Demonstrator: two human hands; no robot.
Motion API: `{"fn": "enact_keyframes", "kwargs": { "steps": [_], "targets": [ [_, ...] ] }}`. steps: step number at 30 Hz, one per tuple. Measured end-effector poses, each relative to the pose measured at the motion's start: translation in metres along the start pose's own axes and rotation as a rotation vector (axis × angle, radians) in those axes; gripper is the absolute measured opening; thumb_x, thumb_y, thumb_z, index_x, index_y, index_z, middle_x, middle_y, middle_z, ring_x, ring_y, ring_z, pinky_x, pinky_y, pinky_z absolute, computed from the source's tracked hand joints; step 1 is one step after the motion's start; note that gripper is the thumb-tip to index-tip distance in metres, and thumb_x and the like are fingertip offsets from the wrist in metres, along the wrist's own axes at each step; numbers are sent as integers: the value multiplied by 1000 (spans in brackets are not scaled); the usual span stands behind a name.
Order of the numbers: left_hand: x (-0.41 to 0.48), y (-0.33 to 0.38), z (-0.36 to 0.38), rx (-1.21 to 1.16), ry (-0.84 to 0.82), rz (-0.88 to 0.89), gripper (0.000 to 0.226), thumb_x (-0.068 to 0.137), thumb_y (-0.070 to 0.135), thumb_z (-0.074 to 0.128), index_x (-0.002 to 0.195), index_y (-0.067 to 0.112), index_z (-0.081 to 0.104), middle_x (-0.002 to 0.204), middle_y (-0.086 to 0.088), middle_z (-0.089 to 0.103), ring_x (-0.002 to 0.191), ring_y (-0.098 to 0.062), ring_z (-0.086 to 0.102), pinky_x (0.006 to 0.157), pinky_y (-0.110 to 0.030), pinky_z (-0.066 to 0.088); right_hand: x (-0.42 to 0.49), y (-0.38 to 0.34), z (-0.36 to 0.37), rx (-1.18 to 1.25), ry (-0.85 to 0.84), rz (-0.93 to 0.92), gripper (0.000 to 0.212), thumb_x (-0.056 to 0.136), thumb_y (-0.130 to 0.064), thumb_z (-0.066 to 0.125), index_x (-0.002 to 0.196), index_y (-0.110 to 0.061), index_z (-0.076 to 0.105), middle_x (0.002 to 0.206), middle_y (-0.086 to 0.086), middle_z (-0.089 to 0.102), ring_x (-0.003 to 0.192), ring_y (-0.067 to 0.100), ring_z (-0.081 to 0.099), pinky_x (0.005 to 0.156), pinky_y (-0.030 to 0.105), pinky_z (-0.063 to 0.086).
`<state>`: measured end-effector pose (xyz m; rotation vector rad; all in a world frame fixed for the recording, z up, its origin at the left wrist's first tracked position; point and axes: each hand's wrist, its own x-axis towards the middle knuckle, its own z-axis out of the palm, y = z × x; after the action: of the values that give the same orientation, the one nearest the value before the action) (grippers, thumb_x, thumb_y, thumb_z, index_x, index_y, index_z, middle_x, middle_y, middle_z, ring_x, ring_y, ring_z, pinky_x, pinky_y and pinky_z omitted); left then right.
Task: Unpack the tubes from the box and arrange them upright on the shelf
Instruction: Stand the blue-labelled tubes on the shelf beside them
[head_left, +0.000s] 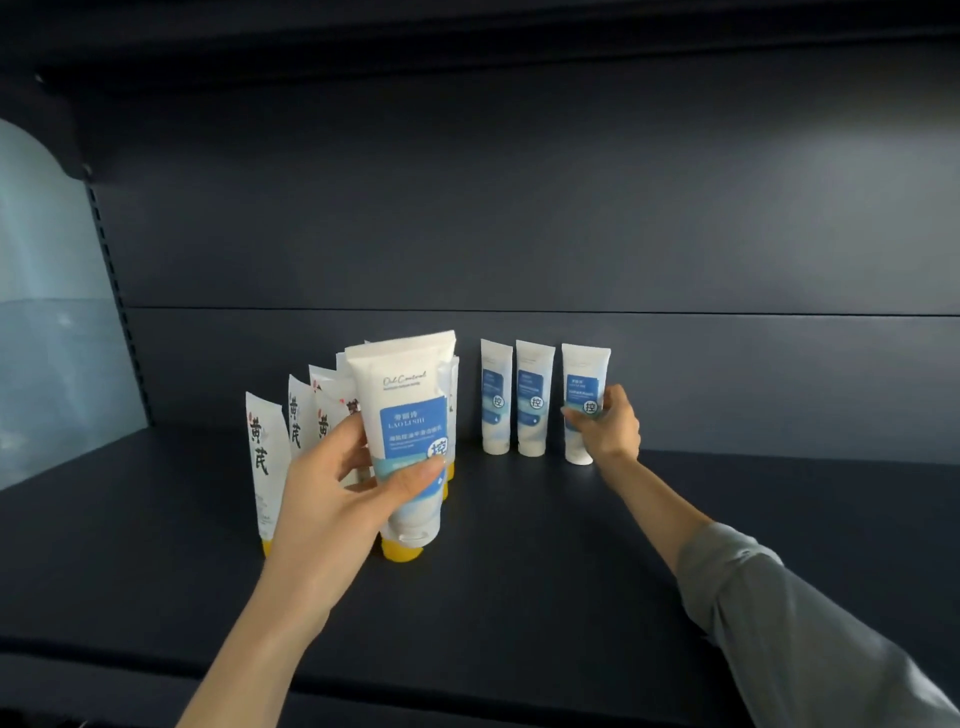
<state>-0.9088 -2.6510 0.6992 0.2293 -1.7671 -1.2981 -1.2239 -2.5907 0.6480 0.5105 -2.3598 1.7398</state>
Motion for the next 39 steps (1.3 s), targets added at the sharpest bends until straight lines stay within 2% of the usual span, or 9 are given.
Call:
{"fn": "enact_keyframes", "kwargs": {
  "steps": [8, 13, 16, 19, 23, 26, 29, 33, 39],
  "targets": [
    [11, -13, -4, -13, 1, -43, 41, 59, 25, 71, 99, 25, 64, 97, 12, 72, 95, -3, 67, 70, -19, 57, 13, 5, 15, -65, 7, -87, 38, 80, -28, 74, 101, -9, 48, 110, 8, 58, 90, 23, 54, 71, 33, 38],
    [11, -18, 1, -37, -33, -71, 39, 60, 26, 71, 98, 25, 64, 95, 16, 72, 93, -4, 68, 66, -16, 56, 14, 5, 12, -29, -57, -94, 42, 80, -23, 75, 106, -5, 48, 114, 11, 57, 101, 26, 56, 80, 39, 47],
    [9, -17, 2, -40, -42, -92, 40, 59, 30, 72, 98, 26, 64, 95, 16, 72, 92, -5, 68, 69, -23, 58, 13, 1, 6, -30, -89, -105, 47, 78, -21, 76, 110, -3, 47, 116, 13, 52, 104, 25, 52, 81, 32, 42],
    [7, -13, 2, -8, -78, -98, 40, 58, 36, 74, 96, 31, 66, 97, 15, 72, 93, -7, 67, 77, -29, 55, 6, -5, -9, 18, -7, -138, 55, 79, -18, 75, 121, -3, 42, 125, 14, 41, 107, 23, 47, 86, 28, 38],
    [9, -9, 11, 72, -121, -77, 32, 66, 31, 79, 95, 33, 66, 95, 19, 71, 91, -4, 65, 69, -19, 53, -18, -25, -33, 69, 116, -266, 50, 91, -15, 59, 133, -3, 35, 136, 13, 32, 112, 27, 49, 86, 27, 40],
    [12, -10, 24, 85, -99, -76, 30, 71, 21, 79, 95, 32, 64, 91, 18, 71, 88, -2, 65, 61, -11, 50, -52, -45, -47, 157, 40, -374, 39, 96, -17, 51, 131, -8, 36, 129, 3, 35, 110, 13, 47, 91, 25, 43],
    [12, -9, 33, 82, -82, -87, 31, 72, 21, 80, 96, 31, 63, 96, 15, 70, 89, -5, 65, 65, -15, 51, -96, -56, -60, 225, -123, -483, 34, 98, -27, 46, 131, -20, 37, 123, -5, 37, 113, 6, 47, 96, 26, 44],
    [10, -6, 48, 28, -61, -67, 33, 72, 20, 80, 100, 27, 63, 94, 15, 69, 85, 0, 65, 59, -10, 48, -152, -56, -76, 246, -387, -566, 52, 91, -48, 45, 138, -31, 31, 134, -14, 40, 126, -1, 41, 101, 25, 43],
    [-4, -3, 68, -43, -13, -12, 45, 74, 21, 79, 115, 20, 61, 102, 11, 68, 91, 5, 64, 61, -9, 50, -193, -62, -82, 289, -472, -609, 58, 88, -20, 66, 132, -44, 35, 129, -21, 52, 115, 6, 55, 92, 36, 53]
  ]
}}
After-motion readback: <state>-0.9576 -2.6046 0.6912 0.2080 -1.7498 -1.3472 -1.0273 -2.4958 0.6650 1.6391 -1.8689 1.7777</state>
